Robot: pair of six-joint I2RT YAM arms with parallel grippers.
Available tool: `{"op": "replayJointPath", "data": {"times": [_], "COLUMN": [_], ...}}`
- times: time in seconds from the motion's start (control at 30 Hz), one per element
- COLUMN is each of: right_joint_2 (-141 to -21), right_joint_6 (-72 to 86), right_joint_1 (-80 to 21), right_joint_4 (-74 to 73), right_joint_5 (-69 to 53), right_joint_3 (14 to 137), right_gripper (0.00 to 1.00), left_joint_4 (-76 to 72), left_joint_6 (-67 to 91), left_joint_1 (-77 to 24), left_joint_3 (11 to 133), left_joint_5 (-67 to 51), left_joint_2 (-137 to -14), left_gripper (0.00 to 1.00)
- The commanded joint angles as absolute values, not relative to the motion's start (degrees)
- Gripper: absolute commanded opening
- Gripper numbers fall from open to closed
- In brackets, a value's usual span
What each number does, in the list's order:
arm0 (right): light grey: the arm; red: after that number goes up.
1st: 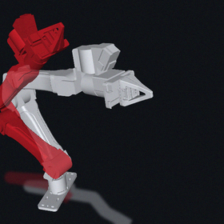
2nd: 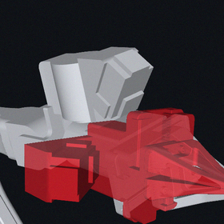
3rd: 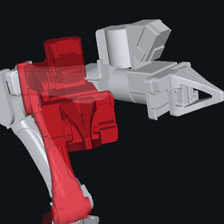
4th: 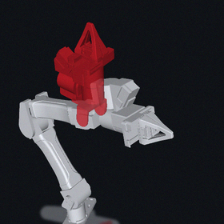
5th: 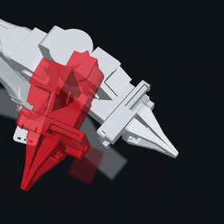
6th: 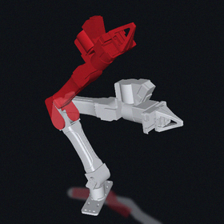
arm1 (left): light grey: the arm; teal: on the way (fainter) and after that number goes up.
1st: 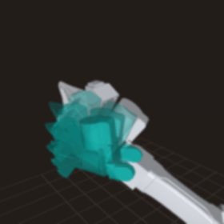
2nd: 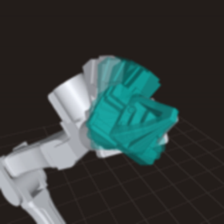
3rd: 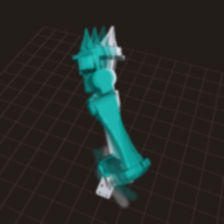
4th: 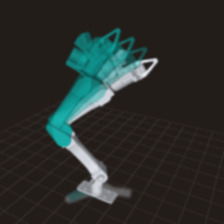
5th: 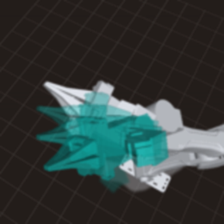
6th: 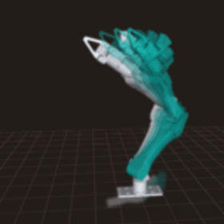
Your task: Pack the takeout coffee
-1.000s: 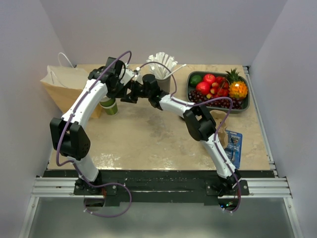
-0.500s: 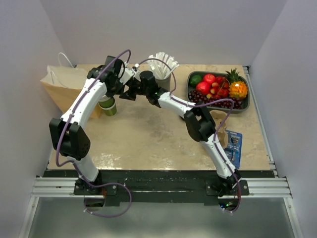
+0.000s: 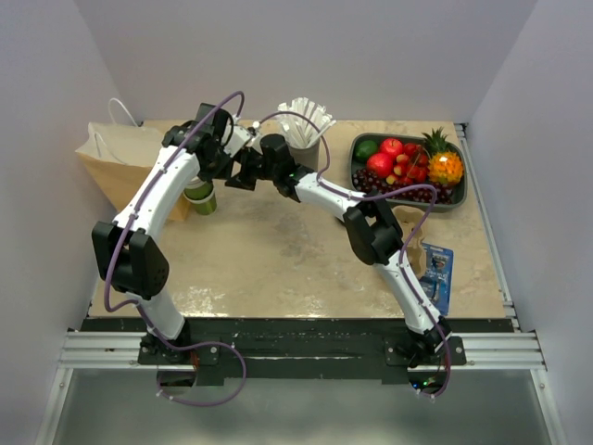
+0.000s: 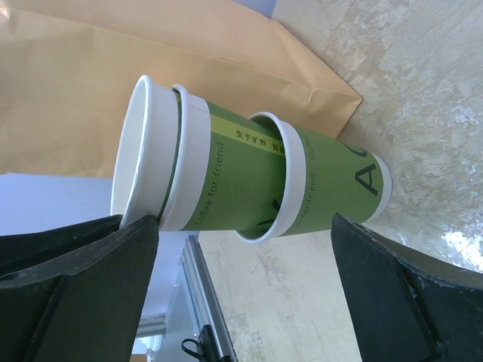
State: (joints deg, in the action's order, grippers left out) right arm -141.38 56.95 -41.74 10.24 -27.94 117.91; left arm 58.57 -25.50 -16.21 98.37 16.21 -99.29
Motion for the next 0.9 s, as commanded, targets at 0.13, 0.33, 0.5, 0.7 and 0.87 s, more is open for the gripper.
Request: {"op": "replayJointPath", "data": {"times": [0.13, 0.33, 0.5, 0.7, 0.87], "right_joint_2": [-143.3, -143.2, -142.3, -140.7, -139.1], "right_joint_6": [52.2, 51.3, 51.1, 49.0, 45.8], "right_joint_1": [-44.0, -44.1, -44.1, -44.1, -44.0], "right_joint_4": [2.4, 0.2, 3.1, 12.8, 12.2], "right_joint_5": [-21.3, -19.2, -20.8, -27.8, -28.8], "right_joint_3": [120.8, 120.1, 119.6, 120.2, 121.2], "right_gripper": [0.99, 0.99, 0.99, 0.99, 0.99], "left_joint_4": [59.1, 59.7, 58.9, 58.1, 59.0], "left_joint_6": [-22.9, -22.5, -23.6, -25.7, -27.1], "left_joint_1": [-16.6, -16.6, -16.6, -16.6, -16.6], "left_joint_3": [104.5, 104.4, 103.4, 105.6, 107.9], "left_joint_5": [8.9, 8.0, 10.9, 16.0, 18.2], "left_joint_2": [-97.4, -97.3, -96.6, -95.0, -93.1], "left_gripper": [0.0, 0.0, 0.0, 0.0, 0.0]}}
